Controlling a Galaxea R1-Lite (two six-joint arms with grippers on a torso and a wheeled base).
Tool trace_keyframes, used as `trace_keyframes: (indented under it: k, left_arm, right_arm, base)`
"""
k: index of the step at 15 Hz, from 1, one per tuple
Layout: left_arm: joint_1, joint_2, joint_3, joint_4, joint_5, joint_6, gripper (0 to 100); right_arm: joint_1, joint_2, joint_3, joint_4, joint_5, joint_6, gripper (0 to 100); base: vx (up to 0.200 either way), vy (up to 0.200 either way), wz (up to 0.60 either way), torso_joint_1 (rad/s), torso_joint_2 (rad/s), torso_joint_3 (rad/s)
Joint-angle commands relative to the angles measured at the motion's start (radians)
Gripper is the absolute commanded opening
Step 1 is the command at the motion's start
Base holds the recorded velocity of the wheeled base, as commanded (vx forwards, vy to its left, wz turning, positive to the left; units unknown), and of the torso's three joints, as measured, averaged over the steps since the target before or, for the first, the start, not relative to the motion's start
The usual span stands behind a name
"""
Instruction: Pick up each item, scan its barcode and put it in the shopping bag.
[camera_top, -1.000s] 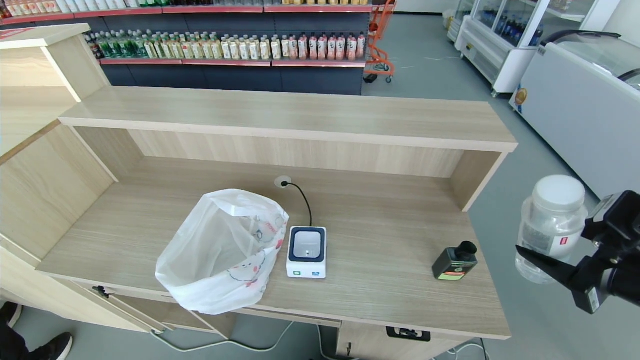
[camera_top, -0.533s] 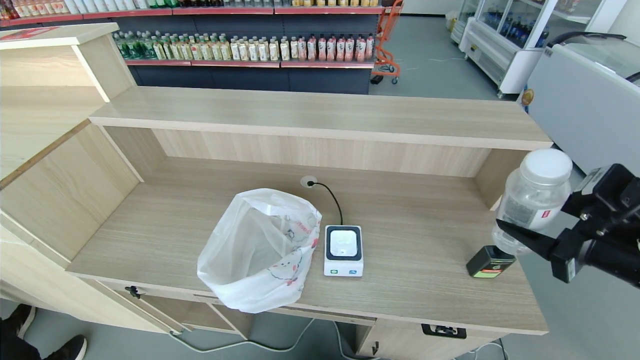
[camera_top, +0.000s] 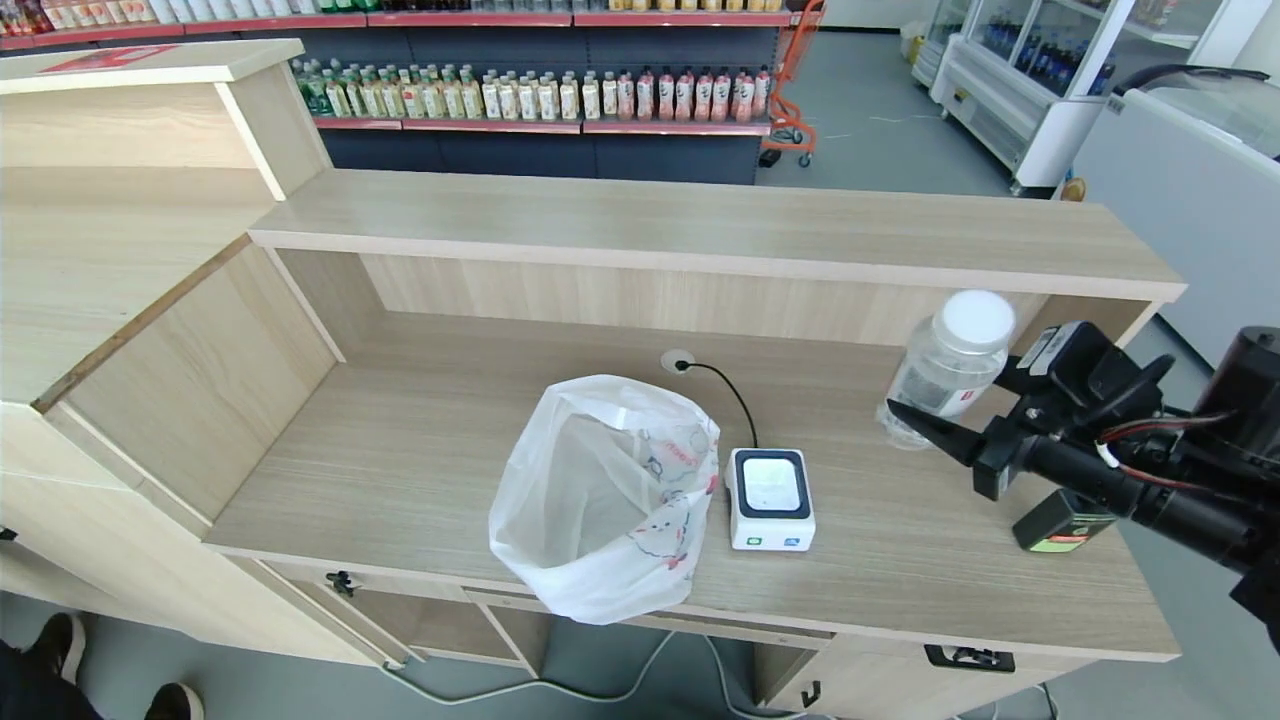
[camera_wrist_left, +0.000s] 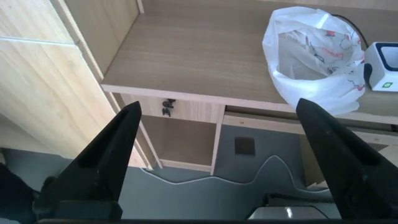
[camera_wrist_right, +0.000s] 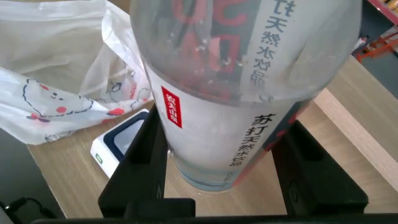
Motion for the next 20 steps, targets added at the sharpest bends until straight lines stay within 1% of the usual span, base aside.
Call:
trace_keyframes:
  k: [1,3,7,11,13,16,18,20]
  left_arm:
    - [0.0,0.0,0.0,0.0,0.0,0.001,100]
    - [0.0,0.0,0.0,-0.002,0.0,-0.002,100]
    - [0.0,0.0,0.0,0.0,0.0,-0.002,100]
    - [0.0,0.0,0.0,-0.002,0.0,-0.002,100]
    - [0.0,0.0,0.0,-0.002,0.0,-0.002,100]
    - [0.0,0.0,0.0,0.0,0.0,-0.002,100]
    - [0.0,0.0,0.0,0.0,0.0,-0.002,100]
    - [0.0,0.0,0.0,0.0,0.0,-0.002,100]
  right_arm:
    - [-0.048,0.177,-0.002,-0.113,0.059,-0.017,0]
    - [-0.079,0.251,-0.003,-0.19,0.102,-0.041,0]
    - [-0.087,0.328,-0.022,-0.267,0.122,-0.052,0]
    - [-0.084,0.363,-0.028,-0.29,0.149,-0.058,0]
    - [-0.087,0.395,-0.071,-0.29,0.183,-0.078,0]
    - [-0.084,0.432,-0.103,-0.293,0.2,-0.091,0]
    - [-0.084,0.478,-0.138,-0.334,0.228,-0.103,0]
    - [-0.082,0.51,-0.153,-0.352,0.231,-0.104,0]
  base:
    - [0.0,0.0,0.0,0.0,0.0,0.0]
    - [0.0,0.0,0.0,0.0,0.0,0.0]
    - [0.0,0.0,0.0,0.0,0.0,0.0]
    - [0.0,0.0,0.0,0.0,0.0,0.0]
    - [0.0,0.0,0.0,0.0,0.0,0.0]
    - [0.0,0.0,0.0,0.0,0.0,0.0]
    - [0.0,0.0,0.0,0.0,0.0,0.0]
    - [0.0,0.0,0.0,0.0,0.0,0.0]
